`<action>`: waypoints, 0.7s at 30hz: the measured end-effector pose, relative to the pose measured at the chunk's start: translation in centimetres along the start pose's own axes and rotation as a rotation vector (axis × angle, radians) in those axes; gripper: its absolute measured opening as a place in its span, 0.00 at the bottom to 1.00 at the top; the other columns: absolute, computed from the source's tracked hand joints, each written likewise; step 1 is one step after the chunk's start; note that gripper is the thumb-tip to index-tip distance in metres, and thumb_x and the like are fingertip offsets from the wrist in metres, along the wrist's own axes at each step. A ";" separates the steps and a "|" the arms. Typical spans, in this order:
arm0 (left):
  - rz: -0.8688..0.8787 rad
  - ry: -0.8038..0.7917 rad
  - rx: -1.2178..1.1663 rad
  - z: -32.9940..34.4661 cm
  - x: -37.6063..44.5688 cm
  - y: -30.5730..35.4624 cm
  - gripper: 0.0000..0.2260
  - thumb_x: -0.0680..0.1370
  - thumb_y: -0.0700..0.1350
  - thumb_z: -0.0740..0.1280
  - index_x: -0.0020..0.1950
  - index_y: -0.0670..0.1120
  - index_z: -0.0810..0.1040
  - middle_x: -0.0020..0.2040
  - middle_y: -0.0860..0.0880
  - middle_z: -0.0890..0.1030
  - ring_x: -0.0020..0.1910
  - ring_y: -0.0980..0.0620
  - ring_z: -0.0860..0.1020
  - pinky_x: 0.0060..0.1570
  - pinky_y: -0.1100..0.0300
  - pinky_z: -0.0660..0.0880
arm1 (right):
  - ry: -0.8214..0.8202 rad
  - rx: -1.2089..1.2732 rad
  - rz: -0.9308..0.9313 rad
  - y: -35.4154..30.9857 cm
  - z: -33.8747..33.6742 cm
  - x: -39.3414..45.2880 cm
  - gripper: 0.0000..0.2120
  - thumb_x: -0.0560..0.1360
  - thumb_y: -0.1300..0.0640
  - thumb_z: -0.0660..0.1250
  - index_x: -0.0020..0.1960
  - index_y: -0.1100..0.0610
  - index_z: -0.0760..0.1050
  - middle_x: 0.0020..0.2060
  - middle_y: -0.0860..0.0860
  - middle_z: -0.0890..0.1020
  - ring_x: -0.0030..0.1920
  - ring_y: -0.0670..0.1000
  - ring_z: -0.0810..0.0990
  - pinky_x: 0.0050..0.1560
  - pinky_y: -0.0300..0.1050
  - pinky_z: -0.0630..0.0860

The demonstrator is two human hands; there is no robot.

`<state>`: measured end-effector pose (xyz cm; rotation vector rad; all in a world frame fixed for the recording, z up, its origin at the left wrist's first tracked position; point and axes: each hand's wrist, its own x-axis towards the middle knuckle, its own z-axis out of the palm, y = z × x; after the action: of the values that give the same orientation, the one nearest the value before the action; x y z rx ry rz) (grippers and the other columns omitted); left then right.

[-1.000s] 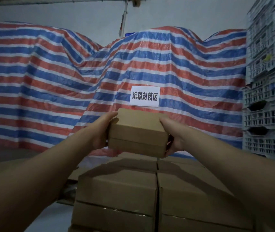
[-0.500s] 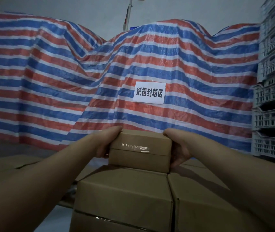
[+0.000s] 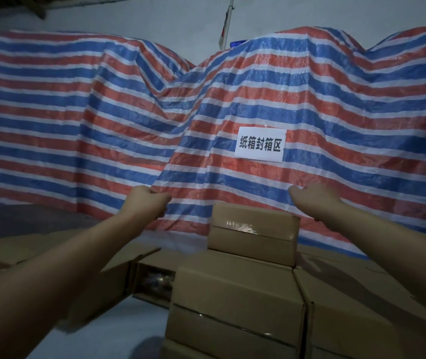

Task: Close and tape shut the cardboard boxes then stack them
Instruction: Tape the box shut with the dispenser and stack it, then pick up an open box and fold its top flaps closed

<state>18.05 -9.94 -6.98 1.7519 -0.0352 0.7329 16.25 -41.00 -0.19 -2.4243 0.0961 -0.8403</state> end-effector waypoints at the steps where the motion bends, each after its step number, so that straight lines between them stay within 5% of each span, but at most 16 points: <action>1: 0.006 0.012 0.010 -1.1 -0.5 -0.2 0.06 0.78 0.45 0.67 0.45 0.43 0.77 0.43 0.43 0.81 0.41 0.48 0.80 0.39 0.57 0.76 | 0.093 -0.057 -0.121 -0.5 0.1 -0.4 0.19 0.81 0.50 0.59 0.37 0.60 0.70 0.34 0.56 0.74 0.33 0.54 0.72 0.36 0.45 0.68; 5: 0.019 -0.049 0.078 -5.6 -3.3 -1.7 0.06 0.79 0.45 0.68 0.50 0.43 0.77 0.45 0.44 0.81 0.43 0.50 0.81 0.38 0.60 0.75 | 0.257 -0.123 -0.388 -3.6 0.5 -2.5 0.20 0.81 0.53 0.61 0.31 0.58 0.71 0.27 0.53 0.75 0.26 0.51 0.71 0.29 0.39 0.62; 8: 0.011 -0.127 0.126 -8.3 -4.7 -3.8 0.09 0.81 0.48 0.65 0.49 0.43 0.79 0.39 0.45 0.81 0.31 0.54 0.77 0.29 0.64 0.73 | 0.240 -0.116 -0.473 -6.7 1.3 -4.0 0.19 0.80 0.53 0.62 0.32 0.58 0.71 0.29 0.53 0.77 0.26 0.51 0.73 0.29 0.39 0.63; 11: -0.012 -0.026 0.163 -10.2 -5.2 -6.8 0.18 0.83 0.53 0.60 0.41 0.43 0.78 0.27 0.49 0.74 0.21 0.58 0.70 0.21 0.66 0.67 | 0.225 -0.077 -0.572 -9.8 2.8 -5.7 0.20 0.80 0.54 0.62 0.30 0.57 0.71 0.26 0.53 0.75 0.26 0.51 0.72 0.29 0.39 0.63; 17: -0.141 0.107 0.196 -11.7 -5.7 -12.7 0.33 0.80 0.66 0.48 0.24 0.47 0.70 0.19 0.50 0.72 0.19 0.58 0.71 0.30 0.61 0.67 | 0.105 -0.073 -0.689 -14.3 7.8 -8.9 0.22 0.81 0.52 0.61 0.29 0.56 0.69 0.24 0.52 0.72 0.25 0.48 0.70 0.27 0.41 0.63; 21: -0.144 0.072 0.182 -12.3 -5.8 -16.2 0.30 0.80 0.54 0.65 0.18 0.46 0.68 0.18 0.51 0.69 0.18 0.59 0.68 0.27 0.61 0.65 | 0.043 -0.081 -0.732 -15.9 10.9 -10.6 0.22 0.81 0.51 0.60 0.28 0.53 0.65 0.24 0.48 0.70 0.25 0.45 0.68 0.27 0.38 0.59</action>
<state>14.07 4.17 -22.22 1.8767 0.2101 0.7110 12.40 -19.78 -4.55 -2.5266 -0.7977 -1.2060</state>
